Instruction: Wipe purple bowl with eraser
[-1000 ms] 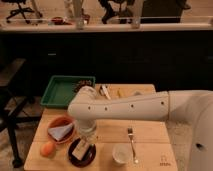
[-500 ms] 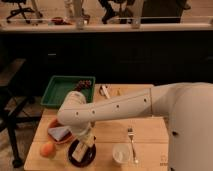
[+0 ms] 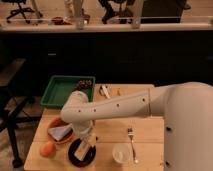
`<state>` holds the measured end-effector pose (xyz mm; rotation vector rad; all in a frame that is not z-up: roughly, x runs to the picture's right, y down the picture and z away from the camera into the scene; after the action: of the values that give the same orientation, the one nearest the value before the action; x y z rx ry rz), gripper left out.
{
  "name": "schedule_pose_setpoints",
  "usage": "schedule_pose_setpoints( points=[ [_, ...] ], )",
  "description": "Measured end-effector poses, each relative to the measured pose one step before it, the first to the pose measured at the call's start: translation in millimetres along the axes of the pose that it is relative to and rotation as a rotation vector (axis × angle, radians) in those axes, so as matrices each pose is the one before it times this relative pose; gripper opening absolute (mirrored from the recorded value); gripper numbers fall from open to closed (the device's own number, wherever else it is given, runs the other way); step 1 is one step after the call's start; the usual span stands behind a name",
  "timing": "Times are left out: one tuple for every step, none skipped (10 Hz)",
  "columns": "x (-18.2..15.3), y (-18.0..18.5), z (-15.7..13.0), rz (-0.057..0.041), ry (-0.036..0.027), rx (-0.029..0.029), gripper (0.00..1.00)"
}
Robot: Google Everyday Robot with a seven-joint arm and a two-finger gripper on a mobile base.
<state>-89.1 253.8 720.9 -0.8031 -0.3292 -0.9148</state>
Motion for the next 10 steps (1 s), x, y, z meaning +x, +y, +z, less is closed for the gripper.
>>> schedule_pose_setpoints(
  points=[
    [3.19,-0.56,0.13,0.00425,-0.00597,-0.00083,0.00],
    [1.75,-1.48,0.46,0.00040,-0.00753,-0.00006,0.00],
    [-0.33,-2.46,-1.49,-0.00491,-0.01326,0.00495,0.00],
    [-3.55,-2.49,-2.98,-0.00964,-0.01674,0.00936,0.00],
    [-3.73,-0.82,-1.73,-0.00882,-0.01333,0.00515,0.00],
    [-6.09,0.20,-3.97,-0.01281,-0.01840,0.01046,0.00],
    [-4.90,2.40,-3.71,-0.00859,-0.01183,0.00578,0.00],
    [-4.37,3.88,-2.27,-0.00696,-0.01115,0.00066,0.00],
    [-5.81,4.36,-2.71,-0.00879,-0.01165,0.00150,0.00],
    [-5.40,4.63,-1.71,-0.00792,-0.00820,-0.00123,0.00]
  ],
)
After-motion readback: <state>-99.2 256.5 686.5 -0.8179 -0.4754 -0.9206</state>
